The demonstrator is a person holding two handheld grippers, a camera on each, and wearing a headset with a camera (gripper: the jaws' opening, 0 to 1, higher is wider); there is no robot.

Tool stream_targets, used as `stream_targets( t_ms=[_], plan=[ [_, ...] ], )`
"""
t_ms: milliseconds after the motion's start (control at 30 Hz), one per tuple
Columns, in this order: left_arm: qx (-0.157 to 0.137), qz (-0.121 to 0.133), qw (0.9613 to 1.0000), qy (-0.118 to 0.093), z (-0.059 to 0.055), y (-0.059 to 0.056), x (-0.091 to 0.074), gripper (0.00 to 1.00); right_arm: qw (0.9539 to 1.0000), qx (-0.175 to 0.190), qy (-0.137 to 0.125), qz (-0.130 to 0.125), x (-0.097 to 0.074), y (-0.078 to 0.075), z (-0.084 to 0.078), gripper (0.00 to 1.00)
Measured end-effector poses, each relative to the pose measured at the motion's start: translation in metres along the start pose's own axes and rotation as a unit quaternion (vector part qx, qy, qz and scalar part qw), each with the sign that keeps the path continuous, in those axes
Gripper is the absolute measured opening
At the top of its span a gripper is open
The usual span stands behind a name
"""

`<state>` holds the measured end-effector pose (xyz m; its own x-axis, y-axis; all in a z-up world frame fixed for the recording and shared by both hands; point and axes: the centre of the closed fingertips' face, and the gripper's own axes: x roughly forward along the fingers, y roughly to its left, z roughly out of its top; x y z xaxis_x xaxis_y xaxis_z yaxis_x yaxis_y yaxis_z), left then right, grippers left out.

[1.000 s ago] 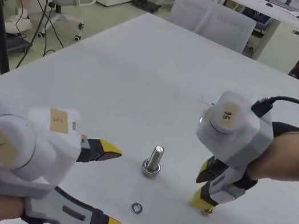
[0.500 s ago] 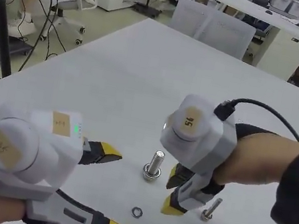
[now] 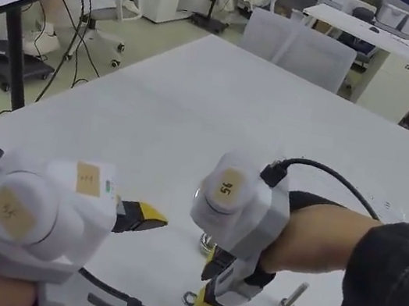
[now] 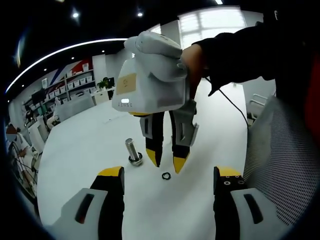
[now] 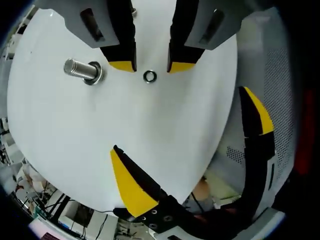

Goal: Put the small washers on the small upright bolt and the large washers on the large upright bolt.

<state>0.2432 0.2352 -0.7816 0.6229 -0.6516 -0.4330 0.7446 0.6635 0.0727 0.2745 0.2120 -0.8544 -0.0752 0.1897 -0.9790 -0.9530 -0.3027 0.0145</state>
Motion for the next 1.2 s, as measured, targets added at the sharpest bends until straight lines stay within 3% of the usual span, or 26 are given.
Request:
stream_targets(
  t_ms=[367, 1200],
  plan=[
    [0.000, 0.001, 1.0000, 0.001, -0.001, -0.002, -0.002, 0.72, 1.0000, 0.005, 0.001, -0.001, 0.015, 0.000, 0.000, 0.25],
    [0.000, 0.003, 1.0000, -0.002, 0.000, -0.006, -0.005, 0.71, 0.9998, -0.007, 0.008, -0.014, 0.018, 0.005, 0.001, 0.19]
  ],
)
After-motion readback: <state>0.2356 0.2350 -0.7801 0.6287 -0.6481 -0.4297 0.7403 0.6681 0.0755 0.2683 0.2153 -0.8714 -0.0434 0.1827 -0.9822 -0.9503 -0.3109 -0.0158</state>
